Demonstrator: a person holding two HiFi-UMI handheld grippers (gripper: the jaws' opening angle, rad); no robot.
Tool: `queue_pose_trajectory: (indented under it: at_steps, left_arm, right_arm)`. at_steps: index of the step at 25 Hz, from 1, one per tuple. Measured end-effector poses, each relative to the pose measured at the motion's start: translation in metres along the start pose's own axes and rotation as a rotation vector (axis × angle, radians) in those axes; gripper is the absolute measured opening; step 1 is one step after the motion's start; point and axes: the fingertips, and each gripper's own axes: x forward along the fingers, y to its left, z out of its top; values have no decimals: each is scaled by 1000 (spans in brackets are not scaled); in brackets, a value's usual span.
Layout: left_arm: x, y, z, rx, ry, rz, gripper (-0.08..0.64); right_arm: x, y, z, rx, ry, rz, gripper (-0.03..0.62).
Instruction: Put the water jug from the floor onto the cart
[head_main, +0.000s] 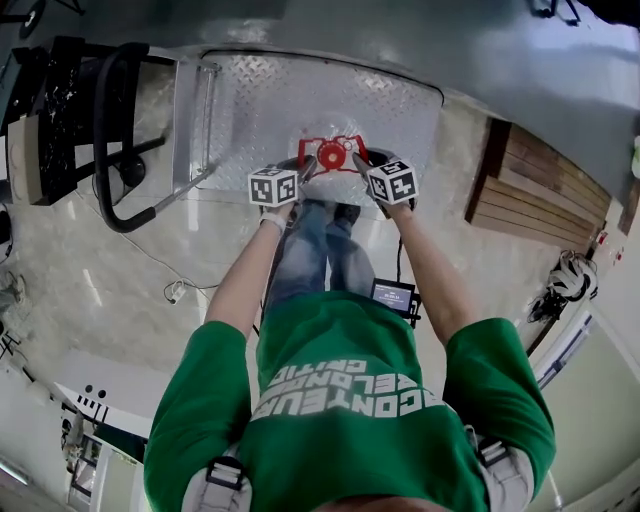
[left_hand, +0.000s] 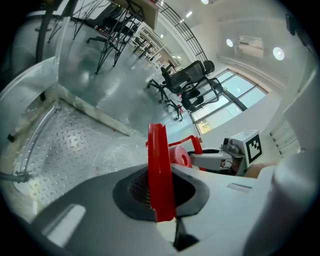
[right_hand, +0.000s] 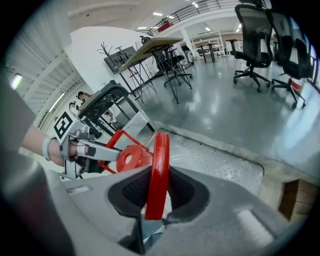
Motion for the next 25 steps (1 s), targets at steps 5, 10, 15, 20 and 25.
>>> queue_pose_trajectory:
  at_steps: [5,10,15,20,25]
  left_arm:
    - [-1,10,14,-7,-14,-48,35]
    - [-1,12,7,-13,9,-37,35]
    - [2,14,-7,-3,53,-13,41]
    - [5,8,-18,19,69,-26,56]
    - [-3,11,-15,81,66,17,116]
  right_arm:
    - [9,-10,11,34,-23,-1,48]
    - [11,-16,1,61,11,-37,41]
    - [12,-25,-10,69,37,-85,37]
    - [8,-28,-20,34,47,-125,48]
    - [-1,-33,-28,-43,58,-159,84]
